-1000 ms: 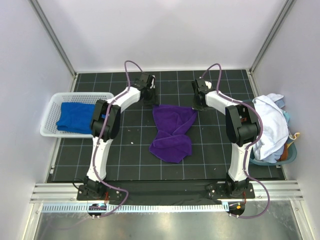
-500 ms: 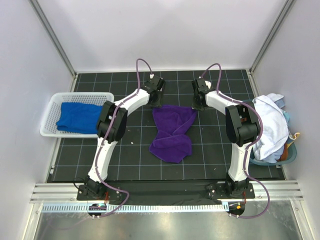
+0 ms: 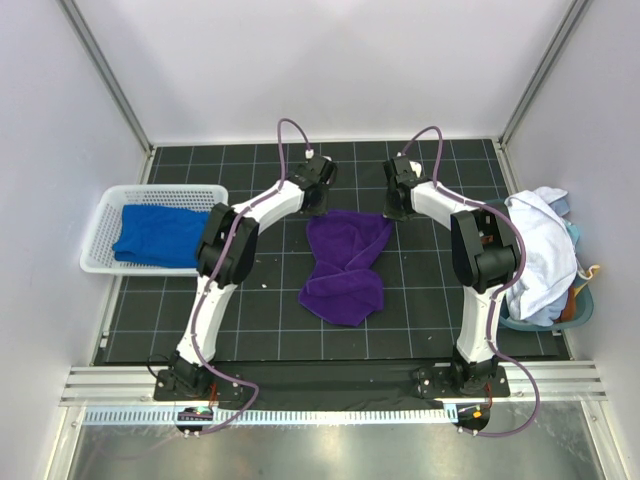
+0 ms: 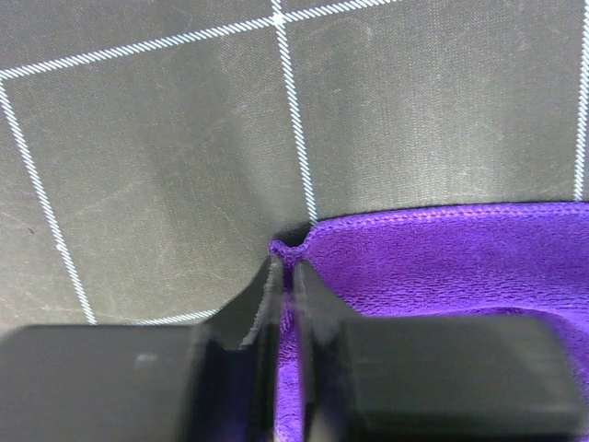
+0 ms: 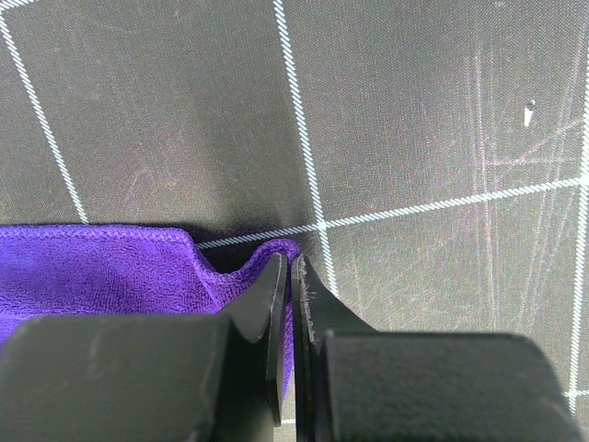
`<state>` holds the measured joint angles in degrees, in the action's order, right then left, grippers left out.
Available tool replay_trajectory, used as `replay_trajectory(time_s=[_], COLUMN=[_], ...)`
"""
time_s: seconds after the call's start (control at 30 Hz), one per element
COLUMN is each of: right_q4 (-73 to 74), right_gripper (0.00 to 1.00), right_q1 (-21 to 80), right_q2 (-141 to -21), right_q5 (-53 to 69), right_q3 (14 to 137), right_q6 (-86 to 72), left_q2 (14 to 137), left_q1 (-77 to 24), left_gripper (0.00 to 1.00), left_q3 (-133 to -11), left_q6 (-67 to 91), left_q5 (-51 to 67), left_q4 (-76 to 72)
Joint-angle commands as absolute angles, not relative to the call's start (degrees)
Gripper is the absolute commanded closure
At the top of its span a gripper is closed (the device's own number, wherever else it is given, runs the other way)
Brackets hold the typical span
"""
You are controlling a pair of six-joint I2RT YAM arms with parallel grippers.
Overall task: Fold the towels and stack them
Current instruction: Flatten out the crumpled towel
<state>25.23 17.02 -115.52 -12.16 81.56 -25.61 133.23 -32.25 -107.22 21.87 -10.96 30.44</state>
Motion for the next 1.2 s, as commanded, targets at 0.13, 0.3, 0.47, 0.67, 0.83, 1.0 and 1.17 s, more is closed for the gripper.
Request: replay_trajectory(time_s=[0.13, 0.3, 0.47, 0.67, 0.83, 1.0, 1.17], right_q4=[23.4, 23.4, 24.0, 25.2, 26.8, 27.8, 28.2], right_gripper=[0.97, 0.99, 0.99, 0.99, 0.99, 0.99, 0.99], right_q1=[17.1, 17.1, 17.1, 17.0, 17.1, 17.1, 17.1], right_q2=[-111.6, -107.2, -101.7, -92.2, -84.2, -74.9, -68.6], right_q5=[-11.7, -11.4, -10.6, -8.9, -6.6, -3.4, 1.1], right_q3=[82.5, 82.4, 82.4, 83.0, 85.2, 87.2, 88.9], right_q6=[-24.0, -23.1, -22.7, -22.1, -21.2, -20.7, -20.2], left_q2=[132.8, 128.5, 122.4, 111.6, 102.6, 91.8, 84.0], left_q1=[-31.6, -31.3, -31.1, -31.2, -31.2, -31.7, -32.6], left_gripper=[1.0, 1.0, 1.0, 1.0, 1.0, 1.0, 1.0], left_q3=[-106.1, -107.1, -106.4, -104.3, -104.2, -102.6, -103.0], left_q6=[21.4, 20.1, 19.5, 19.2, 18.9, 17.0, 13.8], left_q5=[-11.3, -11.6, -12.3, -11.9, -9.4, -5.8, -1.6], left_q4=[34.0, 34.6, 35.2, 35.9, 38.6, 39.5, 41.2])
